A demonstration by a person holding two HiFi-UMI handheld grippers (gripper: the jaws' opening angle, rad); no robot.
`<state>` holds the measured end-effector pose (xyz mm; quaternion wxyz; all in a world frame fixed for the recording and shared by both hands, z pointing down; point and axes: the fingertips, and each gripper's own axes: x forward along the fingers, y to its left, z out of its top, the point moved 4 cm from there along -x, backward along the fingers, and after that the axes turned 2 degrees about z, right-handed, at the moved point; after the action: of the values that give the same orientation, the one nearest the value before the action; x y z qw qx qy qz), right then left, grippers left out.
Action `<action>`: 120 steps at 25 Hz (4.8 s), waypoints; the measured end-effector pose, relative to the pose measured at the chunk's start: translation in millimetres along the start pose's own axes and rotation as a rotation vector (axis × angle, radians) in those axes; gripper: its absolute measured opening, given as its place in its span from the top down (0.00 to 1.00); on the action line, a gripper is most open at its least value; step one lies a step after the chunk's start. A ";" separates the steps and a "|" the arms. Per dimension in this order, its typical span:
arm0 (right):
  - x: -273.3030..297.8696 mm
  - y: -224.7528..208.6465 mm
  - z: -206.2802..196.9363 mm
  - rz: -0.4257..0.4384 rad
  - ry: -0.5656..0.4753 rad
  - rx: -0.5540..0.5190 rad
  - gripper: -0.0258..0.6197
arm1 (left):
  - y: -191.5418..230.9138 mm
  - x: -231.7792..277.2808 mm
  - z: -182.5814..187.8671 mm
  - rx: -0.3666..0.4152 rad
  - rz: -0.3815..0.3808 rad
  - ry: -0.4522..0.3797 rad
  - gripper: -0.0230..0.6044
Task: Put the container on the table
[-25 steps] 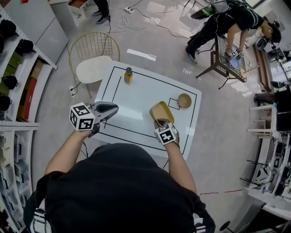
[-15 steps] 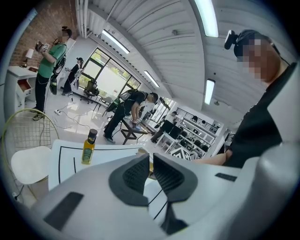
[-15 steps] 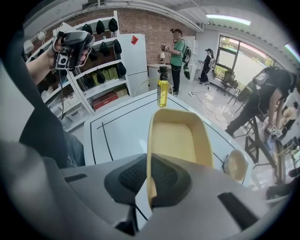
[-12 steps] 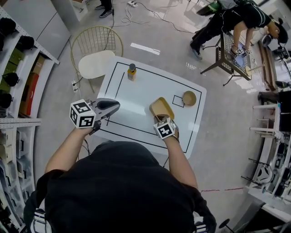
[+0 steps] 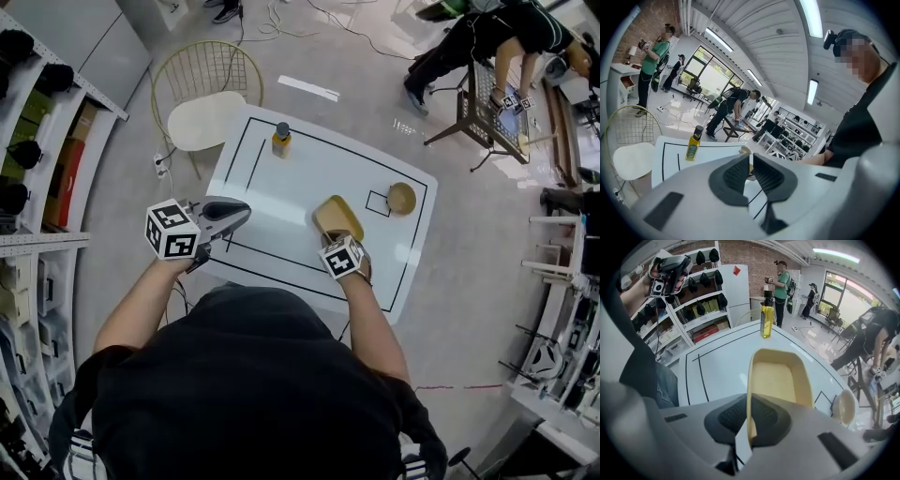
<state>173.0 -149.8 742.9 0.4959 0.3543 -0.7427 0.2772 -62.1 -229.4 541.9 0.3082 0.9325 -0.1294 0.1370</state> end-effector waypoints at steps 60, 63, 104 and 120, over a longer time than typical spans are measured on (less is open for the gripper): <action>82.6 13.5 0.4 0.036 0.113 0.002 0.94 | 43.3 -16.5 -31.2 -0.074 0.002 0.060 0.91; 83.8 13.1 1.1 0.039 0.114 0.003 0.94 | 43.8 -15.1 -31.6 -0.075 0.000 0.061 0.91; 73.9 2.3 4.7 0.085 0.086 -0.033 0.75 | 15.1 3.5 -20.4 -0.067 0.029 0.059 0.91; 12.8 2.5 -3.7 0.068 -0.022 -0.028 0.75 | -37.8 14.6 -23.2 -0.018 0.014 0.047 0.91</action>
<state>169.6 -148.7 756.0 0.4829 0.3249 -0.7636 0.2794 -40.3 -188.3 544.4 0.3187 0.9252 -0.1298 0.1600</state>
